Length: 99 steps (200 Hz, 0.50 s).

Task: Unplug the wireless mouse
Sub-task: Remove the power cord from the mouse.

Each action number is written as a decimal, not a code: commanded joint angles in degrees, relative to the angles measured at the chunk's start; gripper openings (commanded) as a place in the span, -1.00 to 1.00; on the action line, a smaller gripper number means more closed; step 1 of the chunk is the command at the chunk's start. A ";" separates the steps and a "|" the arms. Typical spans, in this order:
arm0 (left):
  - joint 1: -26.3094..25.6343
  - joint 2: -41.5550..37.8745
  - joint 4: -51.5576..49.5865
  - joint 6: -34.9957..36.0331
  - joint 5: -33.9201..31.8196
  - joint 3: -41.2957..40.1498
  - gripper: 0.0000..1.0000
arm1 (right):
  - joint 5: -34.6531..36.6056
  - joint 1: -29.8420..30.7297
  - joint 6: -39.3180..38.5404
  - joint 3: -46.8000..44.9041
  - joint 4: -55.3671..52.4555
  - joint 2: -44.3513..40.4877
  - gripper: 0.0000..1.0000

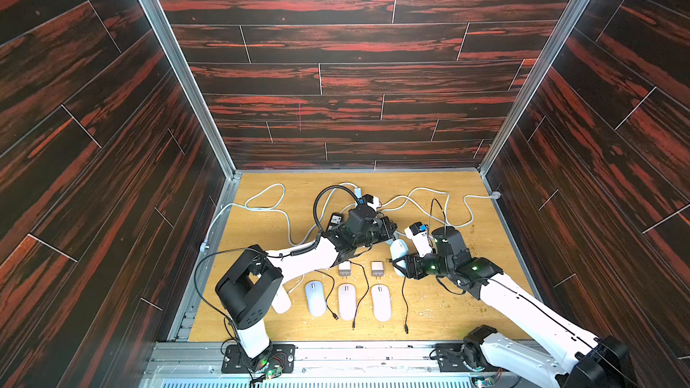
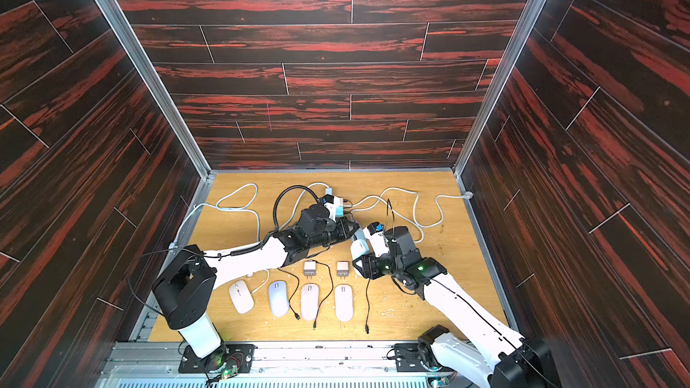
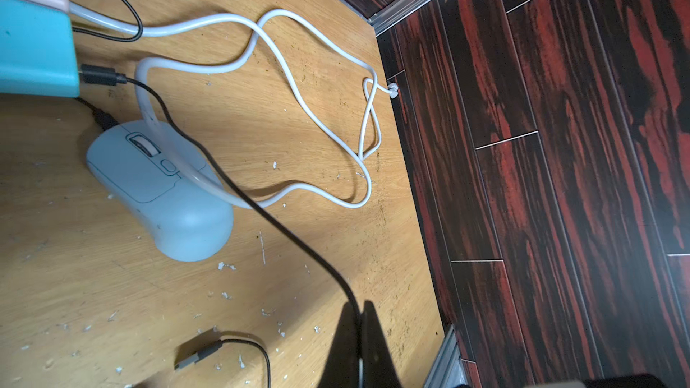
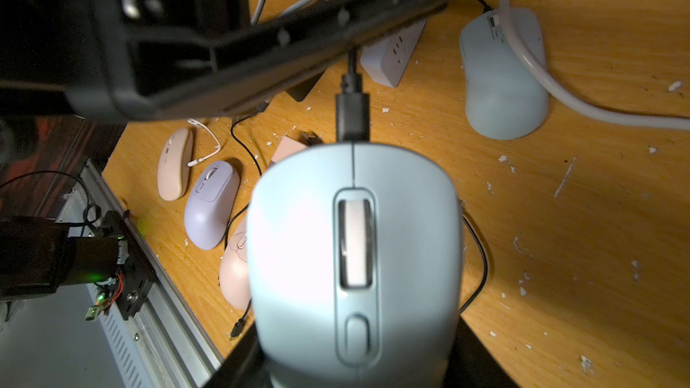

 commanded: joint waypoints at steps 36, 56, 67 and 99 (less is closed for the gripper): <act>1.83 1.29 -0.87 0.78 -1.17 2.57 -1.00 | 5.04 3.66 7.09 0.75 -8.84 1.22 -1.00; 2.22 1.49 -0.78 0.95 -1.15 2.99 -1.00 | 6.35 6.85 9.37 0.05 -10.87 1.61 -1.00; 2.25 1.48 -0.63 0.90 -1.10 3.17 -1.00 | 7.91 8.83 10.63 -0.25 -11.81 1.82 -1.00; 2.32 1.51 -0.38 0.72 -0.85 3.06 -1.00 | 12.93 11.57 14.98 -0.71 -14.21 0.52 -1.00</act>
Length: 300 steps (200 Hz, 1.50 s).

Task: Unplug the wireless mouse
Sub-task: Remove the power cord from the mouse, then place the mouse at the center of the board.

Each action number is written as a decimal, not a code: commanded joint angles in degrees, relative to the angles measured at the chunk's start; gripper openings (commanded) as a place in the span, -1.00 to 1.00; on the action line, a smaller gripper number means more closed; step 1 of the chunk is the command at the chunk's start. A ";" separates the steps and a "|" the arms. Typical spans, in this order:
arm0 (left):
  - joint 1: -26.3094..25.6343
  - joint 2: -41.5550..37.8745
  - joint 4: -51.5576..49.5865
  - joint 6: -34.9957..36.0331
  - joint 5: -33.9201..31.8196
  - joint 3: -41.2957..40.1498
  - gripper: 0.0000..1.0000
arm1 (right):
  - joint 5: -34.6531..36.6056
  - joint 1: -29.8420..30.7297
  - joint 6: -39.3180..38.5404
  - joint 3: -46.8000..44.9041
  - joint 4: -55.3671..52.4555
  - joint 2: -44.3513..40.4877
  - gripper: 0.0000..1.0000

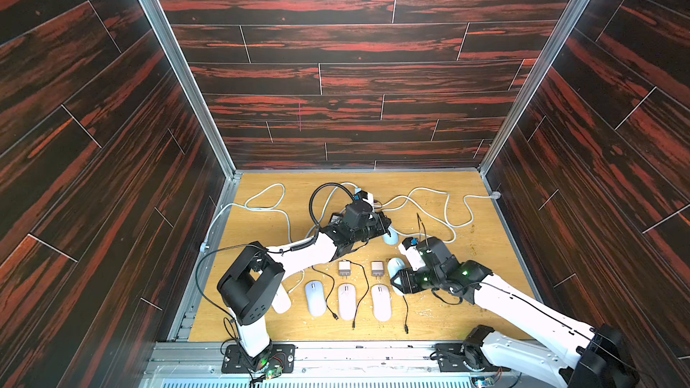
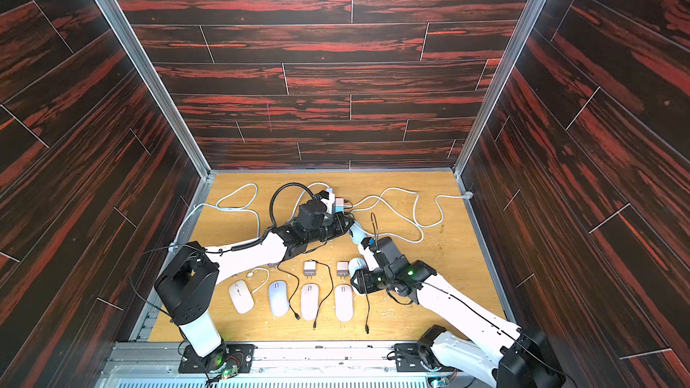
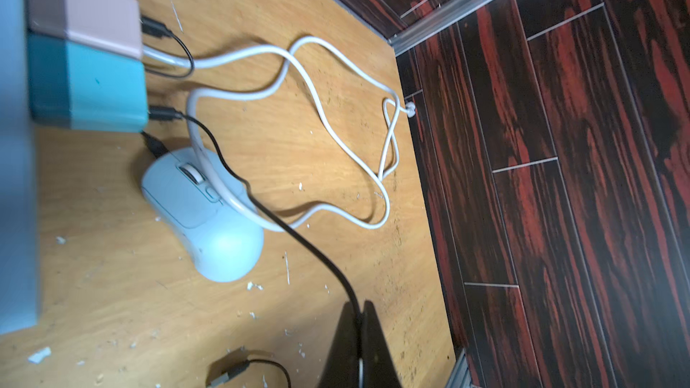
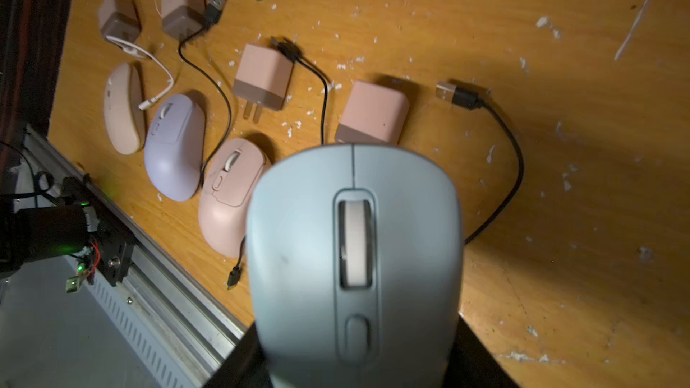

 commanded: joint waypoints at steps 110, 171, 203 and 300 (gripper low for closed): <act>-0.13 -0.98 1.62 0.02 -0.49 -1.85 -1.00 | 16.53 1.33 20.28 -3.98 -12.39 6.06 -0.89; -0.13 -0.69 2.44 -0.57 0.02 -2.66 -1.00 | 14.76 2.84 19.54 -5.44 -8.52 8.86 -0.67; -0.13 -0.75 1.96 -0.44 -0.49 -2.55 -1.00 | 15.22 5.63 19.38 -5.35 -7.99 11.10 -0.31; -0.13 -1.01 0.94 -0.15 -0.35 -4.24 -1.00 | 19.95 6.40 23.73 -3.97 -11.23 7.49 0.78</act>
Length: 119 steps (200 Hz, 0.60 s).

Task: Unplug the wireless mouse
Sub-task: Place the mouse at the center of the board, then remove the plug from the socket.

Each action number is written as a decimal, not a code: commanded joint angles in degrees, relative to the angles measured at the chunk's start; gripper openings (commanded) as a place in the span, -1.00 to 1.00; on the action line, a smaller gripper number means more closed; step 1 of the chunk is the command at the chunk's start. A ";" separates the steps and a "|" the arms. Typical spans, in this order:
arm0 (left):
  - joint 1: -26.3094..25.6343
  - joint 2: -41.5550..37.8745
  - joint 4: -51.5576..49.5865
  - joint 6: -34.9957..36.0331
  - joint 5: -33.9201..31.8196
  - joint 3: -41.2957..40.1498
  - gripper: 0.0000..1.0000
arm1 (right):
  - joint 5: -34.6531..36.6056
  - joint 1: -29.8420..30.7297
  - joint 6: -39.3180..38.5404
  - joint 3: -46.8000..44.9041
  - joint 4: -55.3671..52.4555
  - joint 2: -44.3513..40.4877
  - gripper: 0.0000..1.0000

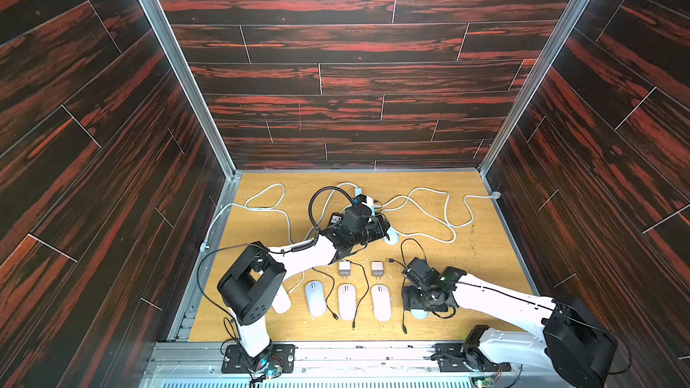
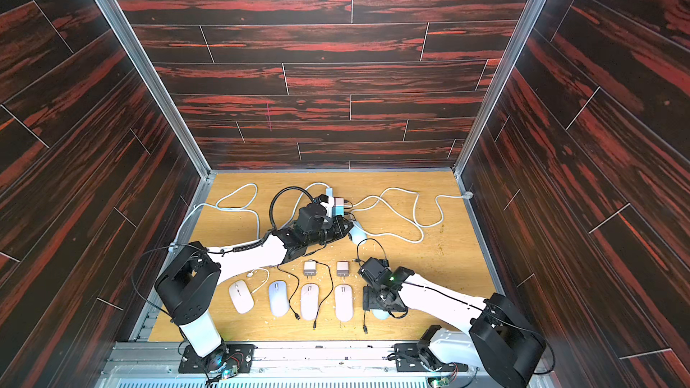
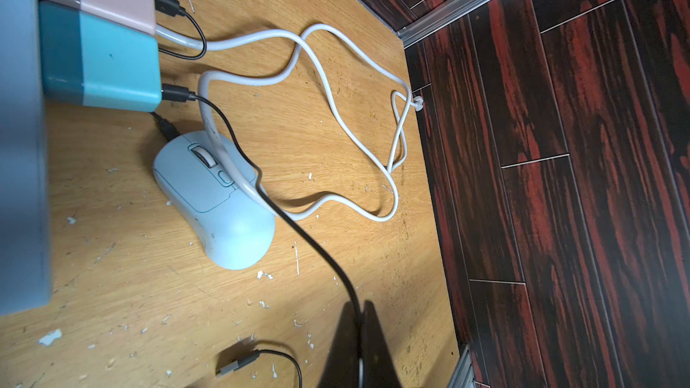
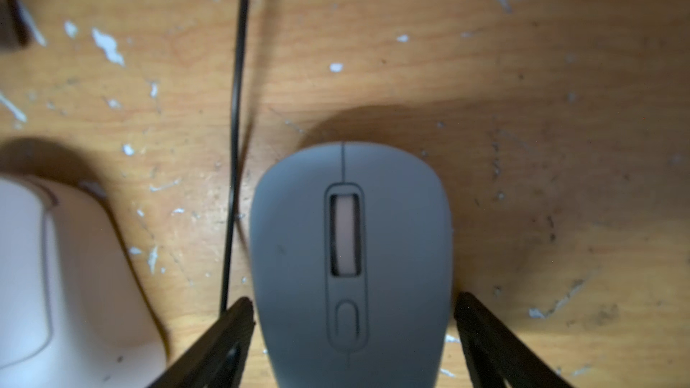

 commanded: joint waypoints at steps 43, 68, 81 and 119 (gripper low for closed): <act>-0.13 -3.06 -2.87 3.36 0.72 -4.12 -1.00 | 10.03 0.22 5.24 3.24 -3.97 -13.26 0.77; -0.13 -4.61 -6.96 6.32 0.59 -5.08 -1.00 | 9.18 -1.71 0.29 5.82 1.04 -13.66 0.78; -0.14 -6.07 -8.31 7.43 0.02 -6.08 -1.00 | 7.70 -3.39 -1.95 7.94 3.15 -11.56 0.77; -0.15 -10.93 -12.04 11.11 -0.98 -7.11 -1.00 | 5.12 -6.08 -5.89 11.76 10.41 -6.57 0.72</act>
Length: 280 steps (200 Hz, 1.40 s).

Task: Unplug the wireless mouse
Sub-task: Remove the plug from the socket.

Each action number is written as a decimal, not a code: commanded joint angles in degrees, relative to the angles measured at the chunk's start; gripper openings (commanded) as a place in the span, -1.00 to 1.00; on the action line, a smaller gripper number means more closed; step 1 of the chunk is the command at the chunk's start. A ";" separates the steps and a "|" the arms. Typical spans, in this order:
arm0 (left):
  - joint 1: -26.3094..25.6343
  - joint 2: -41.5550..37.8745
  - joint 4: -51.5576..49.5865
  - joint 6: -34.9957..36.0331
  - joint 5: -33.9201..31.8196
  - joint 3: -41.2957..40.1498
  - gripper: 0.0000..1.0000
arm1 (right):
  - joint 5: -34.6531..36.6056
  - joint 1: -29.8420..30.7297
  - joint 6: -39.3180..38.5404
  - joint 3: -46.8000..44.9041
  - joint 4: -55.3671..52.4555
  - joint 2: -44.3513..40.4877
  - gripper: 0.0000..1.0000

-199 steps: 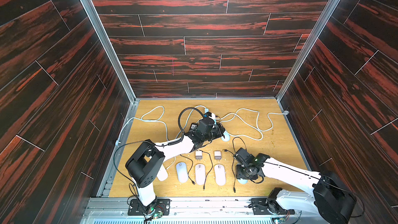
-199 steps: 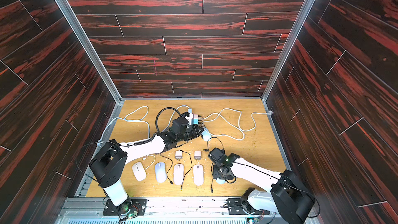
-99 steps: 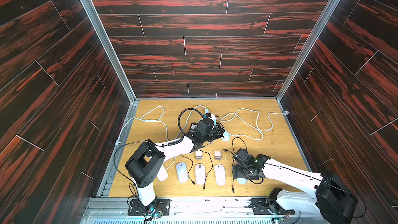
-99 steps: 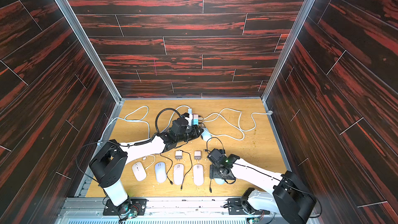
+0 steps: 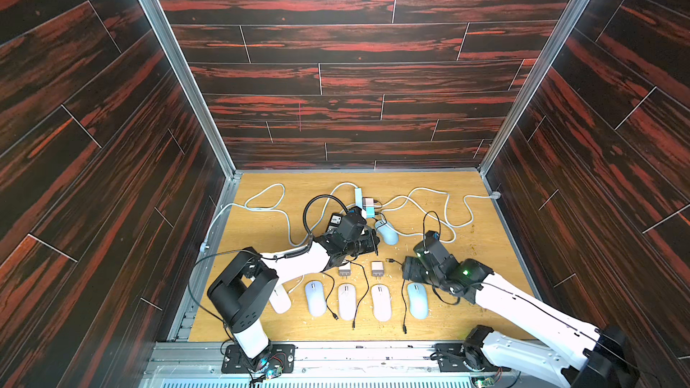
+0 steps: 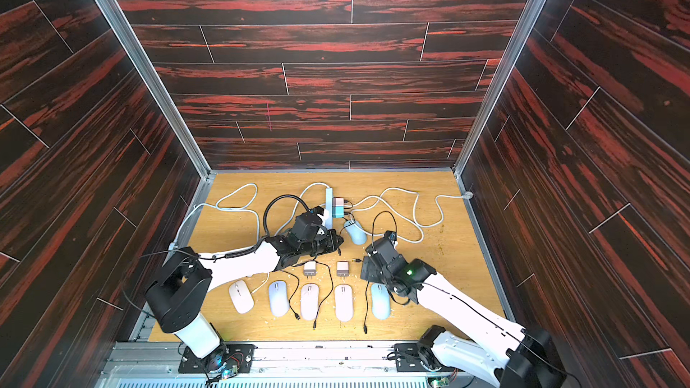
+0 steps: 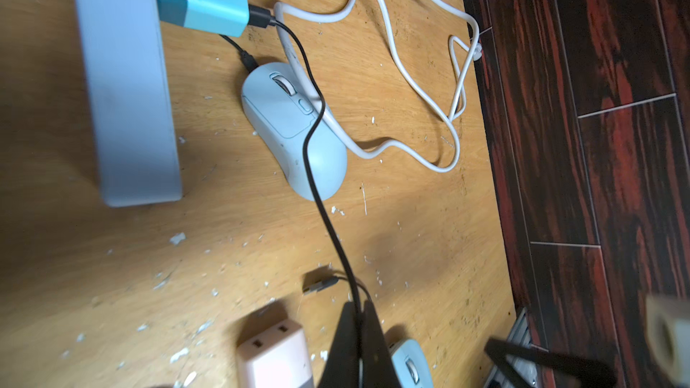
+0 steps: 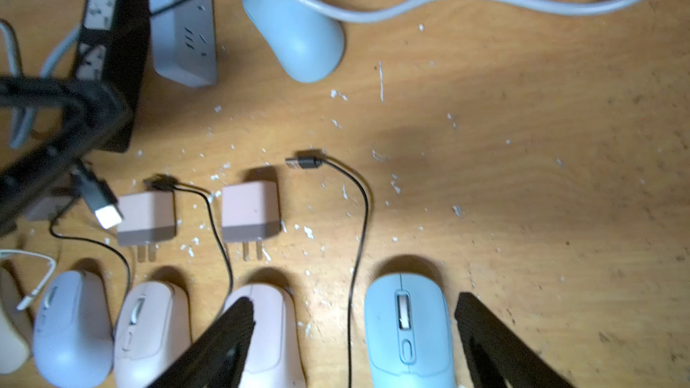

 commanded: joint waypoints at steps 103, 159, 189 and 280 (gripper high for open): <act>-0.13 -14.85 -10.09 7.71 -5.49 -4.96 -1.00 | -23.35 -13.94 -0.65 1.54 30.28 9.53 0.76; -0.12 -17.26 -10.07 7.06 -7.59 -7.05 -1.00 | -28.17 -15.53 8.08 4.44 42.96 20.01 0.47; -0.09 -18.49 -11.34 7.34 -8.95 -7.33 -1.00 | -33.60 -16.75 10.55 6.61 49.28 27.08 0.43; 0.09 -18.67 -11.68 7.54 -9.62 -7.08 -1.00 | -35.60 -17.68 11.31 16.46 51.12 43.54 0.29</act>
